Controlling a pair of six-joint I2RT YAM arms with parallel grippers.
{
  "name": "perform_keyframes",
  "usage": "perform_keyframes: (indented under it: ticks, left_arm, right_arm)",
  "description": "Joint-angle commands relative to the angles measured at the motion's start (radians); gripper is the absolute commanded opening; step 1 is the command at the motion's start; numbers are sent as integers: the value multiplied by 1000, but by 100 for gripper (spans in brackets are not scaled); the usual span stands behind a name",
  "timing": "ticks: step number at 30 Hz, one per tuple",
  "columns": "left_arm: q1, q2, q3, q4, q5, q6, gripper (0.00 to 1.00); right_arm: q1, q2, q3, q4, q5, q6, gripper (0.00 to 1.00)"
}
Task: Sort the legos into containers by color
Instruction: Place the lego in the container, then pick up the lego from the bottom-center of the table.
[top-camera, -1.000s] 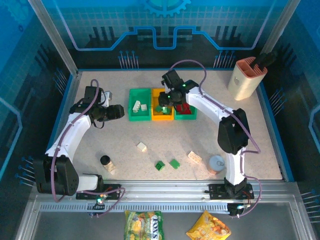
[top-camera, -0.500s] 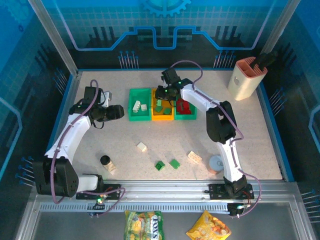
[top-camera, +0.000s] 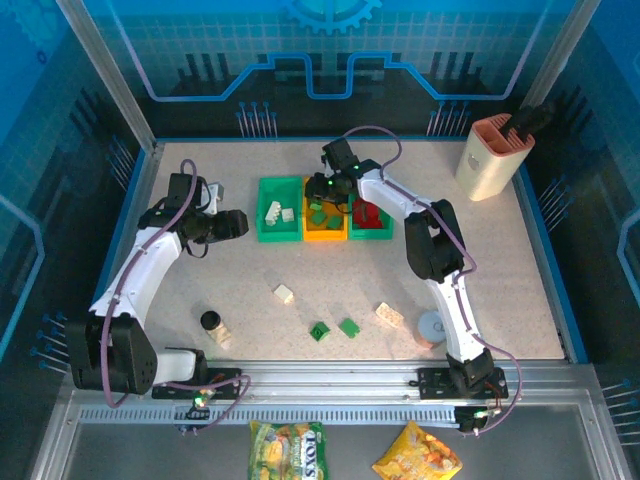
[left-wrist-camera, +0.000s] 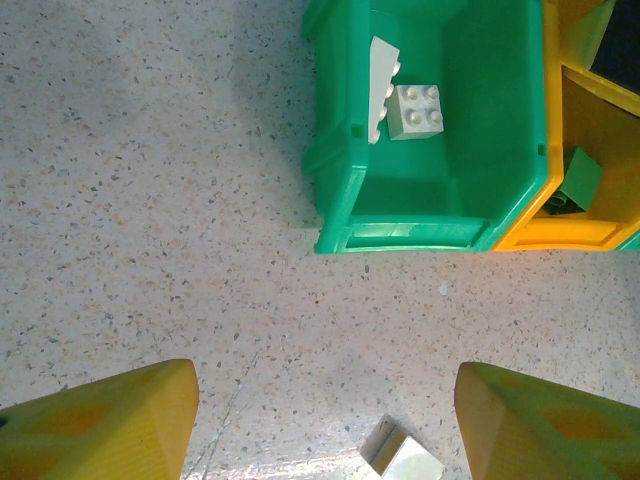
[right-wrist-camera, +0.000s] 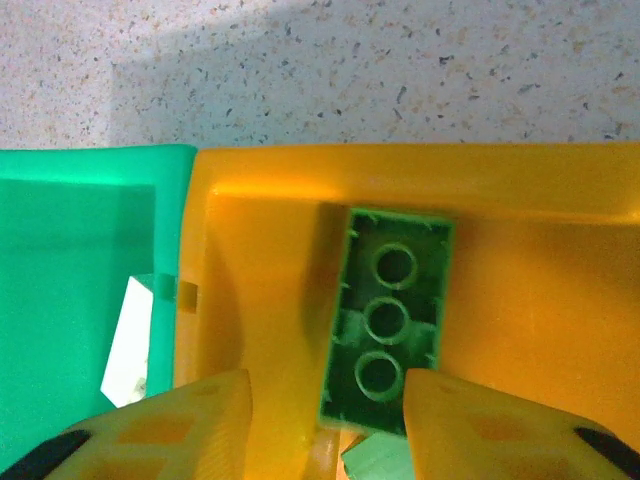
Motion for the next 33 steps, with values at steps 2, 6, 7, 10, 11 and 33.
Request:
perform_keyframes:
  ticks: [2, 6, 7, 10, 11, 33]
  left_arm:
    - [13, -15, -14, 9, -3, 18, 69]
    - [13, -16, -14, 9, -4, 18, 69]
    - [13, -15, -14, 9, -3, 20, 69]
    - [13, -13, -14, 8, -3, 19, 70]
    - [14, -13, -14, 9, -3, 19, 70]
    - [13, 6, -7, -1, -36, 34, 69]
  right_arm:
    - [-14, -47, 18, 4, -20, -8, 45]
    - [-14, -90, -15, 3, -27, -21, 46]
    - [-14, -103, -25, 1, -29, -24, 46]
    - [-13, -142, -70, 0, -34, -39, 46]
    - [-13, -152, -80, -3, -39, -45, 46]
    - [51, -445, -445, -36, -185, -708, 49]
